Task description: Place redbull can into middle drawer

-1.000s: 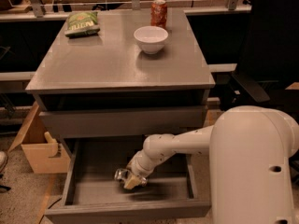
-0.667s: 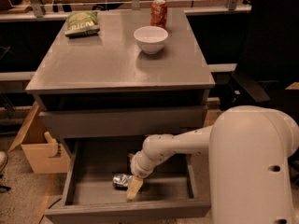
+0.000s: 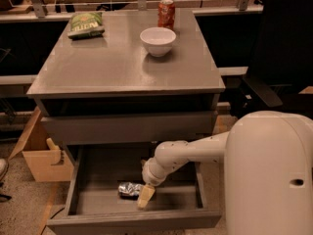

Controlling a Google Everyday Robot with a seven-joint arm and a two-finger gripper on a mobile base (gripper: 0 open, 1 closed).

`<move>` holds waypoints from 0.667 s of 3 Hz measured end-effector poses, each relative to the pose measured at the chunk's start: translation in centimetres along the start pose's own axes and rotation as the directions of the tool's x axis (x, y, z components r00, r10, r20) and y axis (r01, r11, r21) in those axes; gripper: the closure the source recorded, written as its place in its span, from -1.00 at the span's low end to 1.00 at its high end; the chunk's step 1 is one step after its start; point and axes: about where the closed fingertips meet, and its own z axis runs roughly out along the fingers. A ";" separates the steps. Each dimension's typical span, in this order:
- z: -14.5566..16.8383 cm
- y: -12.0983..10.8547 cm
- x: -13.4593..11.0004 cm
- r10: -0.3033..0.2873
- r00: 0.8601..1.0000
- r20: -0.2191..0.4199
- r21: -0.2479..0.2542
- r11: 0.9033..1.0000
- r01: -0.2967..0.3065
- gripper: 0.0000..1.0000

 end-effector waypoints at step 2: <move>-6.7 -2.9 7.0 0.125 0.991 -0.051 0.147 0.982 -0.116 -1.00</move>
Offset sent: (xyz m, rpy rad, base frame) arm 0.0424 -0.1595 0.0391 -0.1001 -0.1022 -0.2920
